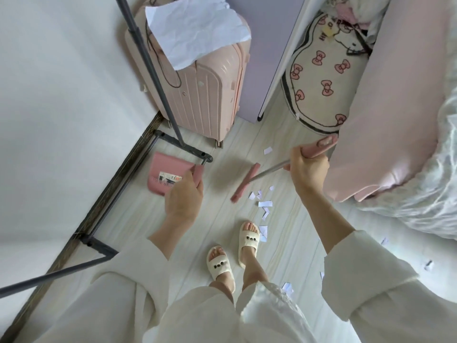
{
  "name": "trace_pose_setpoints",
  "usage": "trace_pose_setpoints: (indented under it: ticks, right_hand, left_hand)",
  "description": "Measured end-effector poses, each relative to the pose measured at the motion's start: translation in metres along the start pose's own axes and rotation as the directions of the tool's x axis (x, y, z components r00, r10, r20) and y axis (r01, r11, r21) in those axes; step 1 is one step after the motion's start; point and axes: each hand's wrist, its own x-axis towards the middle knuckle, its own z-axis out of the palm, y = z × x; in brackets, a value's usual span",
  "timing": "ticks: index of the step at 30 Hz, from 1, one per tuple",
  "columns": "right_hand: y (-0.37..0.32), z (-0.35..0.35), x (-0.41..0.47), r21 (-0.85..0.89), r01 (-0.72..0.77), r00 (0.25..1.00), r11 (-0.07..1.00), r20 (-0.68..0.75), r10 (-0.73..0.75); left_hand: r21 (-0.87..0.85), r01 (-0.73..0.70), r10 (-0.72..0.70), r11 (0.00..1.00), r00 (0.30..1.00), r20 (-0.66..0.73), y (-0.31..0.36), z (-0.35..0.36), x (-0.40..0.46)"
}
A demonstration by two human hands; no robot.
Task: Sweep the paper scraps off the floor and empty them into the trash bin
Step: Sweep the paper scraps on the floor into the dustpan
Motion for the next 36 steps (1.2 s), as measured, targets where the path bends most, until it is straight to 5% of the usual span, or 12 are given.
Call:
trace_pose_setpoints:
  ticks: [4, 6, 10, 12, 16, 19, 22, 29, 36]
  right_hand:
    - [0.003, -0.003, 0.018, -0.073, -0.148, 0.966, 0.986, 0.204, 0.16]
    - [0.014, -0.004, 0.015, -0.016, -0.298, 0.879, 0.955, 0.386, 0.28]
    - [0.029, -0.011, 0.001, 0.097, -0.455, 0.708, 0.885, 0.643, 0.294]
    - [0.03, -0.019, 0.005, 0.212, -0.589, 0.642, 0.78, 0.709, 0.291]
    - [0.031, -0.034, 0.018, 0.361, -0.883, 0.461, 0.299, 0.783, 0.417]
    - [0.032, -0.044, 0.029, 0.225, -0.891, 0.411, 0.395, 0.769, 0.489]
    - [0.034, -0.059, 0.039, 0.15, -0.848, 0.432, 0.508, 0.75, 0.5]
    - [0.036, -0.102, 0.075, 0.229, -0.791, 0.555, 0.567, 0.66, 0.507]
    - [0.035, -0.125, 0.202, 0.228, -0.693, 0.679, 0.684, 0.526, 0.513]
  left_hand:
    - [-0.02, -0.076, 0.077, 0.997, 0.997, 0.015, 0.02, -0.009, 0.001]
    - [-0.017, -0.101, 0.101, 0.995, 0.995, 0.004, 0.028, -0.011, 0.006]
    - [0.006, -0.109, 0.109, 0.994, 0.994, 0.026, 0.034, -0.01, 0.012]
    - [0.009, -0.12, 0.119, 0.993, 0.992, 0.05, 0.036, -0.007, 0.012]
    - [-0.064, -0.13, 0.135, 0.989, 0.988, 0.074, 0.049, -0.001, 0.01]
    - [-0.095, -0.144, 0.155, 0.985, 0.981, 0.116, 0.068, 0.007, 0.01]
    - [-0.109, -0.183, 0.198, 0.977, 0.97, 0.143, 0.091, 0.014, 0.014]
    - [-0.106, -0.299, 0.312, 0.948, 0.939, 0.148, 0.153, 0.031, 0.04]
    - [-0.049, -0.227, 0.232, 0.973, 0.959, 0.16, 0.232, 0.064, 0.099]
